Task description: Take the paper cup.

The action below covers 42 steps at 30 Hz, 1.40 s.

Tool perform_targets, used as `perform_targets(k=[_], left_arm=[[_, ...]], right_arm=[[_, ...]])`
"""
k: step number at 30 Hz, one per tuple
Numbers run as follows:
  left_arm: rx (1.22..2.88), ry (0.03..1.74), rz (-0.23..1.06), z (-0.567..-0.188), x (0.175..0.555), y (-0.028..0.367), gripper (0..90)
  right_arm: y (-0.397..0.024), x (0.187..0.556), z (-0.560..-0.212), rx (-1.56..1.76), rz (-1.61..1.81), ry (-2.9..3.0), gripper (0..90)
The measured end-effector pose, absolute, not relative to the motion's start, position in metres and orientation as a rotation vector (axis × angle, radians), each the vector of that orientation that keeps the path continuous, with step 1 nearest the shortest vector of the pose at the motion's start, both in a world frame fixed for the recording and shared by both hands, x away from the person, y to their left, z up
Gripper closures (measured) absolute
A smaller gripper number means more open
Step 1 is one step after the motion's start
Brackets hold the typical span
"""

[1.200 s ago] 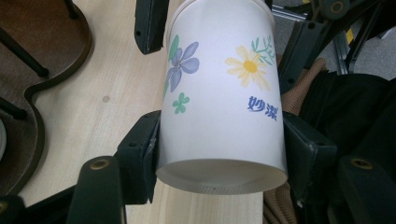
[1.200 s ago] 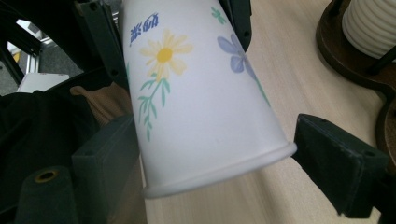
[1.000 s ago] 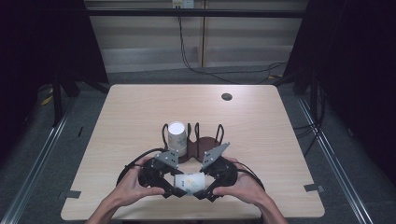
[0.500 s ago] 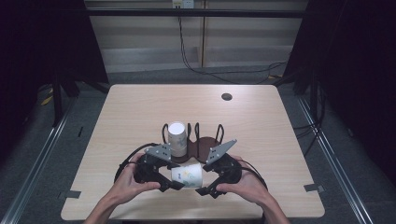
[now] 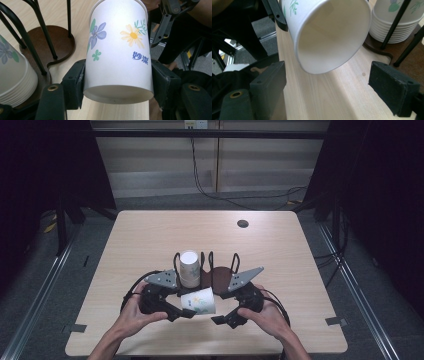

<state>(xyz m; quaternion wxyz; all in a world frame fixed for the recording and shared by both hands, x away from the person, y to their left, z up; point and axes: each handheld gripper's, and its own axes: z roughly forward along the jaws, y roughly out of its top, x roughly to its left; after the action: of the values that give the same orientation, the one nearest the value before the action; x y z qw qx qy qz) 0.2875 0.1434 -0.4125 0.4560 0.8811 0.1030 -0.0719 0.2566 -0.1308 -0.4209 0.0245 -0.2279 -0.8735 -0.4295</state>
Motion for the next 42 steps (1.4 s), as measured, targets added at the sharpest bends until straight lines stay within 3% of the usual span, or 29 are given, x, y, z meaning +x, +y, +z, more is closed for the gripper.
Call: perform_targets(k=[19,42], left_arm=[[2.022,0.276,-0.157,-0.411,0.287,0.149,36.6],[1.975,0.214,-0.163,-0.413,0.283,0.143,36.4]], right_arm=[[-0.143,0.257,-0.412,-0.734,-1.564,-2.597,14.2],[-0.145,0.256,-0.407,-0.733,-1.719,-2.478,14.0]])
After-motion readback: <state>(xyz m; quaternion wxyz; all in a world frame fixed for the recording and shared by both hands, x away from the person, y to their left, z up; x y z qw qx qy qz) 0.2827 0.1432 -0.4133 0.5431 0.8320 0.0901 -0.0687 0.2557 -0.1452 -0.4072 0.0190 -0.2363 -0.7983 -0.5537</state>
